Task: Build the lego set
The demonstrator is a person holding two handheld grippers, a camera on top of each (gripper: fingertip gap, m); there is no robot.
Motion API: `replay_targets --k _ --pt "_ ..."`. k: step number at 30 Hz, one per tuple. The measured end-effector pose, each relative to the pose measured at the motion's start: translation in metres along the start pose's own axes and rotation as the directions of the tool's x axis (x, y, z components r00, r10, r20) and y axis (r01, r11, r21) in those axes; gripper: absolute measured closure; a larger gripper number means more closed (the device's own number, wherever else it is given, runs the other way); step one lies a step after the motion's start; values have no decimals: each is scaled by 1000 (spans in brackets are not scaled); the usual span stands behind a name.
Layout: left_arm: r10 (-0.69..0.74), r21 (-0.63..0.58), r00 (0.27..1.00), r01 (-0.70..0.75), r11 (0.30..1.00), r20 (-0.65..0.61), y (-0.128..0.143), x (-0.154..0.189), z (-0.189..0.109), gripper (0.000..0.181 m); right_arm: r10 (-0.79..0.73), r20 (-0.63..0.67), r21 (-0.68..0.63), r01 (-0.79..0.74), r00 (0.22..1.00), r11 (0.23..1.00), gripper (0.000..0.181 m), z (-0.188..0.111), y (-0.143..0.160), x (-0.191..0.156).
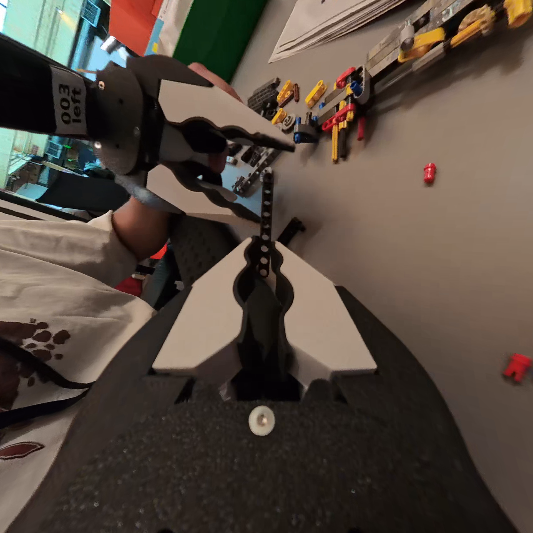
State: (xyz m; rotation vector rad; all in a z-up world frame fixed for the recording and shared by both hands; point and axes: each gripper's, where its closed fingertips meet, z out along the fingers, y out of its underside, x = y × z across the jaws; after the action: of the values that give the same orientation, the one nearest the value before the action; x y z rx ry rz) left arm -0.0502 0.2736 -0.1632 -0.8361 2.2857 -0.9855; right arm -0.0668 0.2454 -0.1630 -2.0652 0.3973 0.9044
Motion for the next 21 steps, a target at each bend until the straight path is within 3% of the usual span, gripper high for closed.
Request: replay_targets --k 3,5,7,11,14,17,19,21 --pt "271 14 962 -271 962 3 -4 7 -9 149 13 53 -33 -11 998 999 175 1 4 -5" --pt "472 -83 882 -469 879 18 5 5 -8 170 10 86 -59 -5 996 998 175 2 6 -10" --pt "557 -152 830 -554 819 -27 13 3 -6 174 -7 52 -55 10 999 998 175 2 5 -5" --pt "560 -162 815 -579 799 -151 21 6 -1 175 -240 -103 -52 236 965 970 164 4 0 2" --pt "547 -163 802 -588 792 -238 26 9 4 175 -492 -285 -112 481 823 870 165 6 -8 6" --pt "517 -156 802 -576 802 -300 26 14 8 175 -587 -331 -207 551 738 809 165 13 -4 8" --pt "500 -165 806 -566 808 -317 25 13 9 175 -619 -303 -249 567 724 785 164 19 2 8" --pt "483 -167 814 -551 818 -323 24 11 10 175 -652 -347 -286 586 674 758 172 17 0 18"
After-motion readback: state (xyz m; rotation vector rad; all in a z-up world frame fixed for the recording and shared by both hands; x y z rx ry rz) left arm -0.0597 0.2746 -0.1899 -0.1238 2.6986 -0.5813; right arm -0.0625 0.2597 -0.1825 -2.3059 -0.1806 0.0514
